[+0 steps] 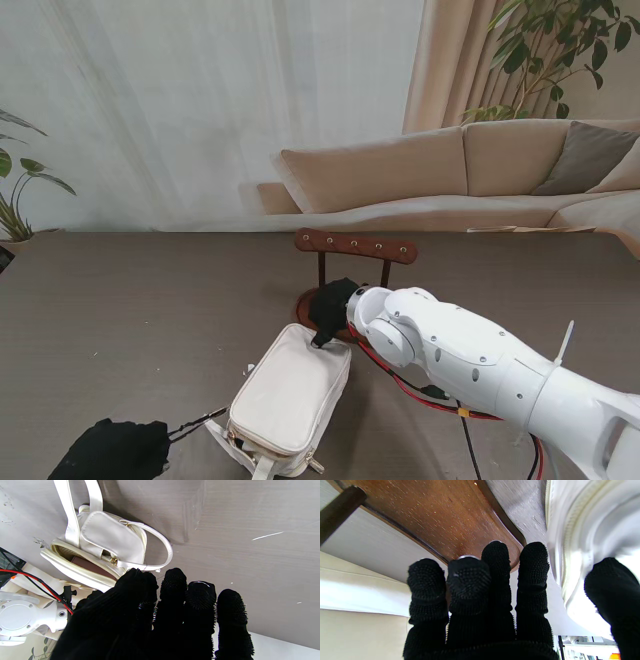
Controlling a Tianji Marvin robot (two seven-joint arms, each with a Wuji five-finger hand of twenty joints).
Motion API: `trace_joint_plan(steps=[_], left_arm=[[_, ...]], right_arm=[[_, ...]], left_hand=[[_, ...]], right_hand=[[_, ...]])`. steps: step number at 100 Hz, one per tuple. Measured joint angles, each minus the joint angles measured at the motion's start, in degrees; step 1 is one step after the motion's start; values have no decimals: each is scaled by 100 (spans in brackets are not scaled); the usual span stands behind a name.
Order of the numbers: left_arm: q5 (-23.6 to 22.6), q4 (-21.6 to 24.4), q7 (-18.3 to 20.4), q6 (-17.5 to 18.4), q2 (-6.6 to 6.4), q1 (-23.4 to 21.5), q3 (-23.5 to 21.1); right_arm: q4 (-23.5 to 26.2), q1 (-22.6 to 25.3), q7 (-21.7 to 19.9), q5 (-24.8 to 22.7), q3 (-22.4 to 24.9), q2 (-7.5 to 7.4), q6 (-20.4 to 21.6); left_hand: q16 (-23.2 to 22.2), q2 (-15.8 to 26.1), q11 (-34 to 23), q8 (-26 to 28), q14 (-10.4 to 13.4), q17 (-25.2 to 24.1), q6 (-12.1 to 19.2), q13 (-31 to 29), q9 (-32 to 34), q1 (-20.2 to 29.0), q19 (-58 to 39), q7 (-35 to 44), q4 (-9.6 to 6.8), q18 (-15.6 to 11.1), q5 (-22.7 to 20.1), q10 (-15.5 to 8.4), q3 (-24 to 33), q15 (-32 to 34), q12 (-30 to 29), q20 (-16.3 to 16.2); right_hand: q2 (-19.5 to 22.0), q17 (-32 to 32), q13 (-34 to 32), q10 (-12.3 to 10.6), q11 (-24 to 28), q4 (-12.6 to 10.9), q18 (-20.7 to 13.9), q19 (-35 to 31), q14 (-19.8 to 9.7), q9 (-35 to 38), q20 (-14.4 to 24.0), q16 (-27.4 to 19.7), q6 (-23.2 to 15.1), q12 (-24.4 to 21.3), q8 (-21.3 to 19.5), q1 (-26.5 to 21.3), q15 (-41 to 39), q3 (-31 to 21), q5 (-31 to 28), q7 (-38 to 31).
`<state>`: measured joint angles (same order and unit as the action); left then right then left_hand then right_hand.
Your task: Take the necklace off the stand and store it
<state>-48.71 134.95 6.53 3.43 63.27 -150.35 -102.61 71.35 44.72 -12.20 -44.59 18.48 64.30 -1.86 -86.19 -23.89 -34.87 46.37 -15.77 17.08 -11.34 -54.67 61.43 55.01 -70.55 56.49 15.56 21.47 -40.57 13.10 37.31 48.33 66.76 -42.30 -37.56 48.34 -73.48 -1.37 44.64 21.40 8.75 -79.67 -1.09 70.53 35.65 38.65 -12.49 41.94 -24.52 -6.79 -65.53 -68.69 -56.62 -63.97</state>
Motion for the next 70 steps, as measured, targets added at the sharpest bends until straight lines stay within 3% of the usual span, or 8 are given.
trace_joint_plan(steps=[25,53,70], left_arm=[[-42,0,-265,-4,58,-310,38],[339,-40,157,32,-18,115,439],[471,-41,322,35,-100,470,756]], right_arm=[[4,-16,-26,9,-25,1,-28],[6,54,-7,-11,88,1,-25],[189,328,-25,-276,436,-86,56]], left_hand=[[0,17,0,0,0,0,42,0,0,35,0,-47,0,-4,52,-1,-55,0,0,0],[0,17,1,-2,0,0,-91,0,0,45,0,40,-6,-4,36,-1,-53,0,-1,0],[0,17,22,-2,0,0,-95,0,0,45,0,44,-7,-4,36,-1,-53,-1,-18,0]], right_hand=[[0,0,0,-1,0,0,-3,0,-2,0,-1,0,-8,2,-4,0,-24,0,0,0],[0,0,0,-3,0,0,-5,0,-3,0,0,-5,-22,4,-5,0,-25,2,0,7],[74,0,0,-14,-380,-15,-5,47,25,-253,-2,-469,-27,-194,249,-2,1302,5,279,154]])
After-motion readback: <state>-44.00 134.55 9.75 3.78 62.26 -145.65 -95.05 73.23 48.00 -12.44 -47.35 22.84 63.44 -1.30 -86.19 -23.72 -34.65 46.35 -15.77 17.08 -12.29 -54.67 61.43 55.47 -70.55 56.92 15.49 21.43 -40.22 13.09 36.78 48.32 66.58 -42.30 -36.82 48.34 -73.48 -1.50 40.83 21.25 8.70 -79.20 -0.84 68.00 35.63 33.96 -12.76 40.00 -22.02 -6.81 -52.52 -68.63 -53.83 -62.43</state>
